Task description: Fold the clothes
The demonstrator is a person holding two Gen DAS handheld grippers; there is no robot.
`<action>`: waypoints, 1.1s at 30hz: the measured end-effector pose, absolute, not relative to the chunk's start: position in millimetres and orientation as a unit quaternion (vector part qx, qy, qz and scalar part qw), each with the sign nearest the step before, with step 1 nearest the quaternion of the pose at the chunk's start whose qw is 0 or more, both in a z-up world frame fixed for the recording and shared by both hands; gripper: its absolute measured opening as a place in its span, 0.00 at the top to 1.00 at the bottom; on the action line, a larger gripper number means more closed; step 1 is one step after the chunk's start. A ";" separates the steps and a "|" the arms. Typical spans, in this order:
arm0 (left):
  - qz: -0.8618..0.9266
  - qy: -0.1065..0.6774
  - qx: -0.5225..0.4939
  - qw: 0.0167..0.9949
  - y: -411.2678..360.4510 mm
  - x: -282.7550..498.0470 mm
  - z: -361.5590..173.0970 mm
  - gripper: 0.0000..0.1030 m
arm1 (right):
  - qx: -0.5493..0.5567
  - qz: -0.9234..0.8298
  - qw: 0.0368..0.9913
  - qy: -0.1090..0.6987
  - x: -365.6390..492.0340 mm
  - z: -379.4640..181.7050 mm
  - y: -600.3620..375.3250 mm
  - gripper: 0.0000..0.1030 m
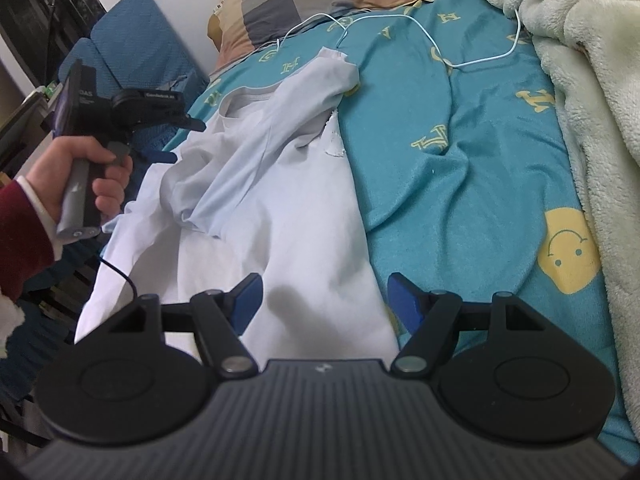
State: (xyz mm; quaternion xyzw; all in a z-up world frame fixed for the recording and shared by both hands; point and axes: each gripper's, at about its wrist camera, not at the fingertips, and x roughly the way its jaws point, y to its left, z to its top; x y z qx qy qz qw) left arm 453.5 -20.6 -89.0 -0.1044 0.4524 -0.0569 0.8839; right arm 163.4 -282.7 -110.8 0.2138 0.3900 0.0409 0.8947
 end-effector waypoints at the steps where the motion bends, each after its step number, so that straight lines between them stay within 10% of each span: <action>1: -0.053 0.454 -0.106 0.883 -18.7 454.1 -89.7 0.34 | 0.214 0.041 0.895 0.390 163.5 -110.9 -282.8 0.31; 3: -0.051 0.455 -0.109 0.882 -15.4 455.1 -91.8 0.41 | 0.212 0.041 0.895 0.389 163.8 -110.8 -282.8 0.31; 6: -0.070 0.450 -0.126 0.881 -12.8 456.0 -95.9 0.92 | 0.212 0.039 0.896 0.387 163.7 -110.4 -283.2 0.31; 9: -0.088 0.434 -0.114 0.890 -21.2 455.1 -90.0 0.98 | 0.212 0.039 0.896 0.388 162.7 -110.8 -282.9 0.31; 14: -0.077 0.336 -0.081 0.935 -21.5 460.7 -46.3 0.99 | 0.205 0.049 0.895 0.392 160.8 -112.1 -277.2 0.31; 21: -0.014 0.391 -0.076 0.917 -7.3 486.0 -82.2 0.95 | 0.167 0.063 0.888 0.424 167.1 -126.9 -262.9 0.31; 33: 0.015 0.362 -0.273 0.891 130.7 344.3 -49.9 0.39 | 0.181 0.069 0.891 0.411 157.0 -116.1 -266.8 0.31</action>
